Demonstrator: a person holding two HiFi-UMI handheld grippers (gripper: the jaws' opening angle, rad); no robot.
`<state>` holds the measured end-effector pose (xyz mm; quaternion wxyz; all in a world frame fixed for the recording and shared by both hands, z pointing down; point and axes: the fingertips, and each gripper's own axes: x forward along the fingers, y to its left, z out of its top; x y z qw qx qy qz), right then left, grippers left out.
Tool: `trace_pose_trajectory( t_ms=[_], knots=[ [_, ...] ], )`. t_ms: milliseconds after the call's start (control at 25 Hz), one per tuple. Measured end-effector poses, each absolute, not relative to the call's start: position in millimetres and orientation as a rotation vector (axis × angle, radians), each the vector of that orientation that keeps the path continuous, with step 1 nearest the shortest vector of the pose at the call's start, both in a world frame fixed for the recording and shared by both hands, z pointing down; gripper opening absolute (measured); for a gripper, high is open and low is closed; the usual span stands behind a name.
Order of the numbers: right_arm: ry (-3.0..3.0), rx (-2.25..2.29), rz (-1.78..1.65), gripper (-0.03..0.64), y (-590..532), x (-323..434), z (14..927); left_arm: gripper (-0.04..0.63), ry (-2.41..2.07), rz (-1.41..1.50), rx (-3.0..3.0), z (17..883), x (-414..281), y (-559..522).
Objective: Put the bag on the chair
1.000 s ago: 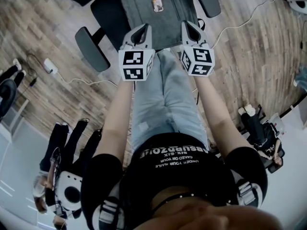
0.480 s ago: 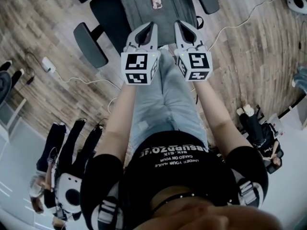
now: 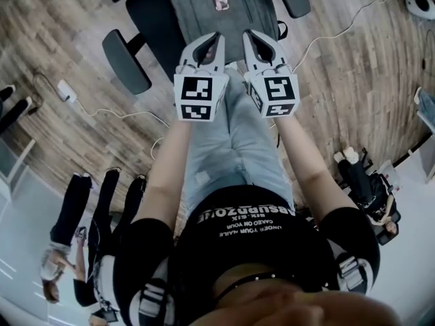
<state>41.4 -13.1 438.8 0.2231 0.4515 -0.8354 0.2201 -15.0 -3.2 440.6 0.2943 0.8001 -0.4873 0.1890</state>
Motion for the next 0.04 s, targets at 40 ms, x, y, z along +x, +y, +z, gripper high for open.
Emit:
trace_pose_trajectory(
  t_ms=[40],
  knots=[
    [-2.310, 1.237, 0.605, 0.015, -11.2, 39.7, 438.3, 0.017, -1.297, 0.513, 2.134, 440.9, -15.0, -2.4]
  ],
)
